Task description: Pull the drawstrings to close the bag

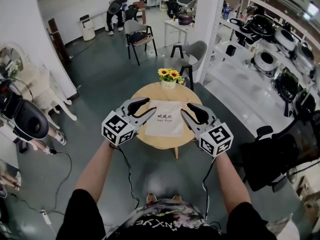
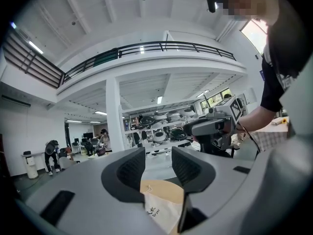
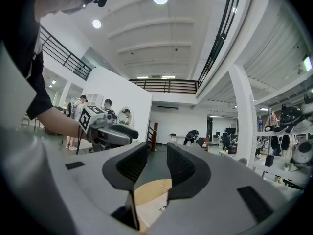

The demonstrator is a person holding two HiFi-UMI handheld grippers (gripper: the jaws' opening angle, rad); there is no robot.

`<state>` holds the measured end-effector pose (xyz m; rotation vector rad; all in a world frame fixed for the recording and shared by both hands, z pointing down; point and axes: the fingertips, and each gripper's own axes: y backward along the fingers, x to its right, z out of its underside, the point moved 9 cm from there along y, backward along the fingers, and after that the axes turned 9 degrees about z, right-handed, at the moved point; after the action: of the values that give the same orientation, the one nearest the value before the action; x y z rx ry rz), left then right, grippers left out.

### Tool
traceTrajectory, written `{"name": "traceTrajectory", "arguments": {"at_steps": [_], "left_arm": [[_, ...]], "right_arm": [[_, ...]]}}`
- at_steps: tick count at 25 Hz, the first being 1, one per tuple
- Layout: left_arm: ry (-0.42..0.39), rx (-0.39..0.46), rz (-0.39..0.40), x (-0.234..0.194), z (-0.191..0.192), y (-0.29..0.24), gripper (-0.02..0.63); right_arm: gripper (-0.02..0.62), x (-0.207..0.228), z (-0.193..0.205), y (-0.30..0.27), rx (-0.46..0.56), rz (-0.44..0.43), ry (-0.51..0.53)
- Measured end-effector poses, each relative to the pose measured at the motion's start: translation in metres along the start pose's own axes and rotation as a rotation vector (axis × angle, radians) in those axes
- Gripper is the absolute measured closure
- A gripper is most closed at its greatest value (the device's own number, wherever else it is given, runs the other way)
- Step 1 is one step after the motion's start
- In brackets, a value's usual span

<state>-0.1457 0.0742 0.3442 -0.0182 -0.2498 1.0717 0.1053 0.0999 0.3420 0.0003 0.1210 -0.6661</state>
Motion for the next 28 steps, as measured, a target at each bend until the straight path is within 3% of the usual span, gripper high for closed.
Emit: {"name": "traceTrajectory", "arguments": {"at_steps": [9,28], "left_arm": [[-0.009,-0.011,0.012,0.001,0.002,-0.002,0.370],[-0.061,-0.060,0.045,0.002,0.011,-0.009,0.126]], "right_arm": [[0.405,-0.002,0.002,-0.001,-0.010,-0.022,-0.001],[0.183,-0.004,0.007,-0.007,0.002,-0.063,-0.018]]}}
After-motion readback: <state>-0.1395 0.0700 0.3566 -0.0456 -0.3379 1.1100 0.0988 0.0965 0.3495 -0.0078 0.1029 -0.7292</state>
